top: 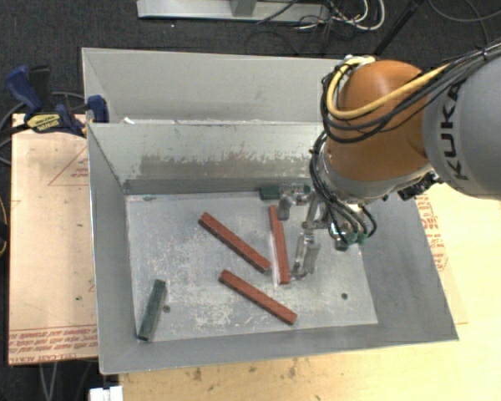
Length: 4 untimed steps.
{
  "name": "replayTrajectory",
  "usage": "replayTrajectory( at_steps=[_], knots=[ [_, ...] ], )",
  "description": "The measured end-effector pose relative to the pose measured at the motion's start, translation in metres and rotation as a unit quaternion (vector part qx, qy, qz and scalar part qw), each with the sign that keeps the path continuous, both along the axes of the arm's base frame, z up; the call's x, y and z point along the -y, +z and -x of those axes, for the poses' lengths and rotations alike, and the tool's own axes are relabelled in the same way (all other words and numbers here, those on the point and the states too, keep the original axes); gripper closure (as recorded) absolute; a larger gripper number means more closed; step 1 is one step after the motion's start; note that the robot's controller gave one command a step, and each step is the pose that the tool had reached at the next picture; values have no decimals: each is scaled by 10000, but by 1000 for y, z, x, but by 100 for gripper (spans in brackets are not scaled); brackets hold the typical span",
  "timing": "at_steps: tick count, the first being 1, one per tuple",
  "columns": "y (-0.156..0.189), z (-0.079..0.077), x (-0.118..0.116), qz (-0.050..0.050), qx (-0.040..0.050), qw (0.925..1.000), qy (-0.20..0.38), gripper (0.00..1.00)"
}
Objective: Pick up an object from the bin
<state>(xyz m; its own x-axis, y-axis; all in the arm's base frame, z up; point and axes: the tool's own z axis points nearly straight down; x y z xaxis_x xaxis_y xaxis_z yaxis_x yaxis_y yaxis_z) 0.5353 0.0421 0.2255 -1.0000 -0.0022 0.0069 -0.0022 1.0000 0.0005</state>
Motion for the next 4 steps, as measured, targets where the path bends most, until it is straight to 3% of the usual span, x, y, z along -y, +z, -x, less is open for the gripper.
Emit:
replayTrajectory(
  at_steps=[1, 2, 3, 4],
  knots=[
    [-160, 14, -66, -2, -3, 9991, -425, 0],
    [-156, 30, -14, 13, 20, 9846, -1750, 0],
    [-155, 29, -15, 2, 33, 9846, -1750, 100],
    [9, 19, -30, -10, 80, 9875, -1576, 100]
  ],
)
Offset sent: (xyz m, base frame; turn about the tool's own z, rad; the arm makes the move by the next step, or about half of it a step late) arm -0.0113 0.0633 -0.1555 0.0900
